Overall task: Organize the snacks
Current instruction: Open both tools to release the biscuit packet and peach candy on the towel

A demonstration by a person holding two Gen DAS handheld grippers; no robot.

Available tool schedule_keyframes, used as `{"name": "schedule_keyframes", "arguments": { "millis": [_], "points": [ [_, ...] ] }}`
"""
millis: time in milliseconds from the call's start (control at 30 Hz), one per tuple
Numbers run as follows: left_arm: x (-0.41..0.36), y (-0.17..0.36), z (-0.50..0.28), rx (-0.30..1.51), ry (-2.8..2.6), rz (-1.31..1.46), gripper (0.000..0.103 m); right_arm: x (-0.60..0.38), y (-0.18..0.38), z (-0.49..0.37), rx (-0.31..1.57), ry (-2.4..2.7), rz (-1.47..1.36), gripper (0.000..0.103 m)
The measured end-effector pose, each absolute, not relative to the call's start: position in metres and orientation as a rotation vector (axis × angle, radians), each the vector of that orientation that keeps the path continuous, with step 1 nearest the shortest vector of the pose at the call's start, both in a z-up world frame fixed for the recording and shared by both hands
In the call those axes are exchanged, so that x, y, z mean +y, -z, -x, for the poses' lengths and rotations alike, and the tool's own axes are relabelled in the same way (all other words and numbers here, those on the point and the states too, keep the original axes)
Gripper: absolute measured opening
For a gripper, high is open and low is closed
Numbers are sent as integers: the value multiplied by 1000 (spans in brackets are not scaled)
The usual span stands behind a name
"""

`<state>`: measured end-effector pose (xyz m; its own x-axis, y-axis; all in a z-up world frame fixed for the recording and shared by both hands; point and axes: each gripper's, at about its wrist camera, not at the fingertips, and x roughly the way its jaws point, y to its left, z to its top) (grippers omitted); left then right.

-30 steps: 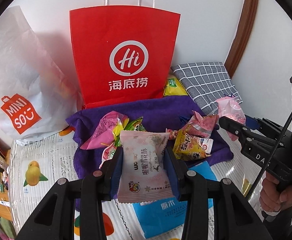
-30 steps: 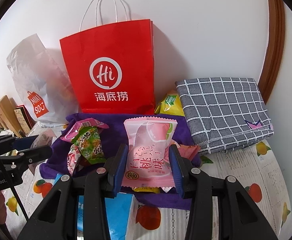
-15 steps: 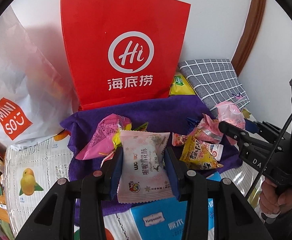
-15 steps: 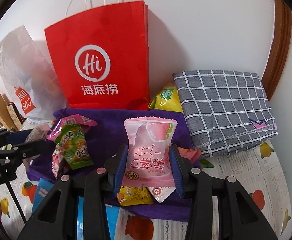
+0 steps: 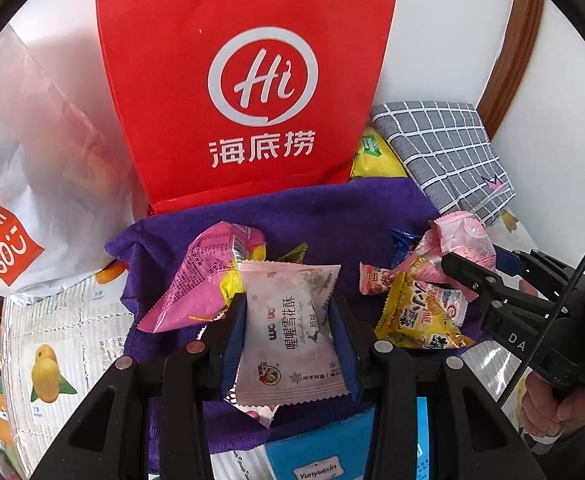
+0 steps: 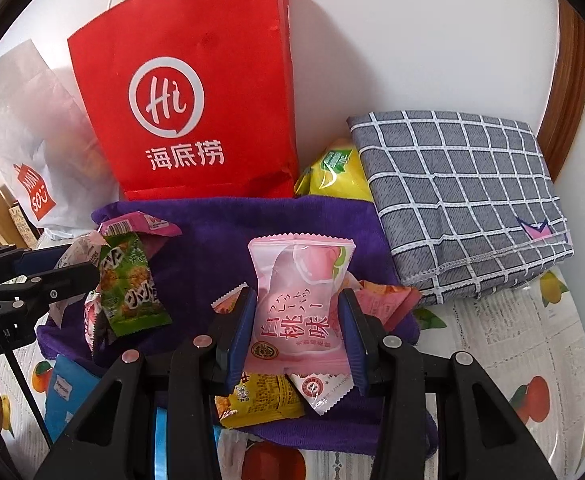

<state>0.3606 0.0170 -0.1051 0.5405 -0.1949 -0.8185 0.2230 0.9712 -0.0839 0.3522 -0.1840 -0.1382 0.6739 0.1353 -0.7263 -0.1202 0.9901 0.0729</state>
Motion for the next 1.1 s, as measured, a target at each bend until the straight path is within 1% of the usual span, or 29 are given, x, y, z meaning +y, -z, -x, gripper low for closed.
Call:
{"name": "schedule_keyframes", "arguments": {
  "millis": [233,600,900,1000,1067,1100],
  "points": [
    [12,113,-367,980,242,-34,39,-181,151,-359,848,-143,-5,42],
    [17,122,-382,1004,212,-12,39,-174,155,-360,840,-143,38,42],
    [21,122,-383,1016,202,4,41,-174,156,-362,830,-128,59,43],
    [20,119,-383,1013,205,0,42,-175,154,-362,822,-136,57,44],
    [21,116,-381,1006,206,7,47,-174,150,-358,807,-140,60,49],
    [21,115,-381,1002,207,13,49,-174,147,-356,794,-139,63,54]
  ]
}}
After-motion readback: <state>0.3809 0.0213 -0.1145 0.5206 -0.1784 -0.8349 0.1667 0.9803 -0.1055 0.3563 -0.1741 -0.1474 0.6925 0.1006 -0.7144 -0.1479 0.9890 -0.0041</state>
